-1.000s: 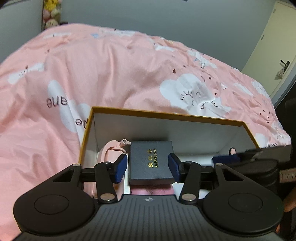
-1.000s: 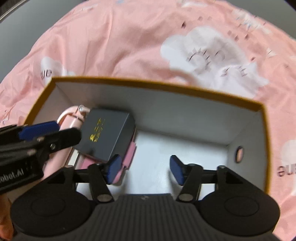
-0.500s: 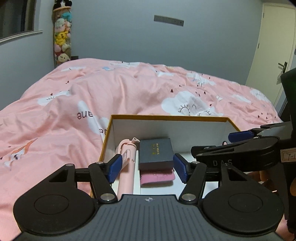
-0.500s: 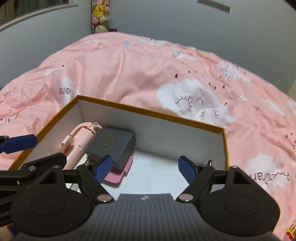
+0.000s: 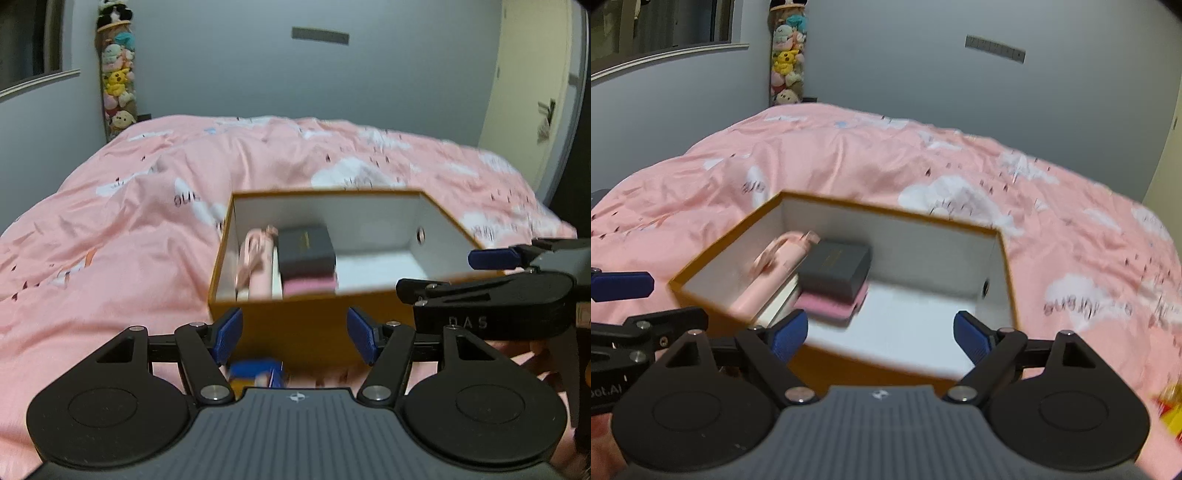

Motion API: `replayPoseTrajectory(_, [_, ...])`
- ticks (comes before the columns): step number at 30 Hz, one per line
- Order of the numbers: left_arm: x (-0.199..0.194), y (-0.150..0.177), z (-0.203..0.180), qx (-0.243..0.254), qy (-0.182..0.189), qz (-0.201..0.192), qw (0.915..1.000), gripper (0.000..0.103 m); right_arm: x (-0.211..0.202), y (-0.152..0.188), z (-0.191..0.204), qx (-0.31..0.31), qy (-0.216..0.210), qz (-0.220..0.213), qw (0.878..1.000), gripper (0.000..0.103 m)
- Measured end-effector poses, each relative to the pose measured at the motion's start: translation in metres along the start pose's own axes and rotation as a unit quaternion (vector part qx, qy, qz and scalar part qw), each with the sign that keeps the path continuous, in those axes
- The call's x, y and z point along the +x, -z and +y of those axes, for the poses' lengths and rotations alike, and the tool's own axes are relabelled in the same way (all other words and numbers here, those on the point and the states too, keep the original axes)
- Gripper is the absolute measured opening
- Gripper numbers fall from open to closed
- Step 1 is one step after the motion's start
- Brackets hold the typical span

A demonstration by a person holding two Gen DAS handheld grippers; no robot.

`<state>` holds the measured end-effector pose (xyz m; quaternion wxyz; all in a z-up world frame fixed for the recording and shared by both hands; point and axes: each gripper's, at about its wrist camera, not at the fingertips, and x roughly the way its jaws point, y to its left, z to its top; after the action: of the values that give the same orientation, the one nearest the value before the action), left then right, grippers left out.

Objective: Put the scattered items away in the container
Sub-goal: 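Withdraw both grippers from the box toward the remaining items, then grasp the crocheted bunny with the left gripper while the right gripper grasps the red panda plush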

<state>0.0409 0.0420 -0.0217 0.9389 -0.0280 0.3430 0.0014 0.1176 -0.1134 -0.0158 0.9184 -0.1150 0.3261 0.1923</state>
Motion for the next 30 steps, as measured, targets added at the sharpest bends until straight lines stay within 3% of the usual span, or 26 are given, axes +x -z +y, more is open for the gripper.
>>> replayPoseTrajectory(7, [-0.019,0.032,-0.01,0.051,0.002,0.025,0.9984,0.073,-0.011,0.038,0.009,0.03,-0.024,0.047,0.998,0.088])
replayPoseTrajectory(13, [-0.027,0.046,-0.014,0.067,0.01,0.045,0.9967,0.073,-0.019,0.06,0.013,0.03,-0.026,0.061,0.997,0.088])
replayPoseTrajectory(15, [-0.028,0.048,-0.013,0.066,0.006,0.052,0.9964,0.078,-0.021,0.065,0.01,0.043,-0.032,0.065,0.996,0.088])
replayPoseTrajectory(22, [-0.036,0.055,-0.003,0.042,0.01,0.068,0.9968,0.078,-0.028,0.073,-0.005,0.1,-0.028,0.074,0.992,0.089])
replayPoseTrajectory(30, [-0.051,0.061,0.017,0.002,0.041,0.067,0.9969,0.078,-0.038,0.076,-0.015,0.125,-0.03,0.064,0.99,0.089])
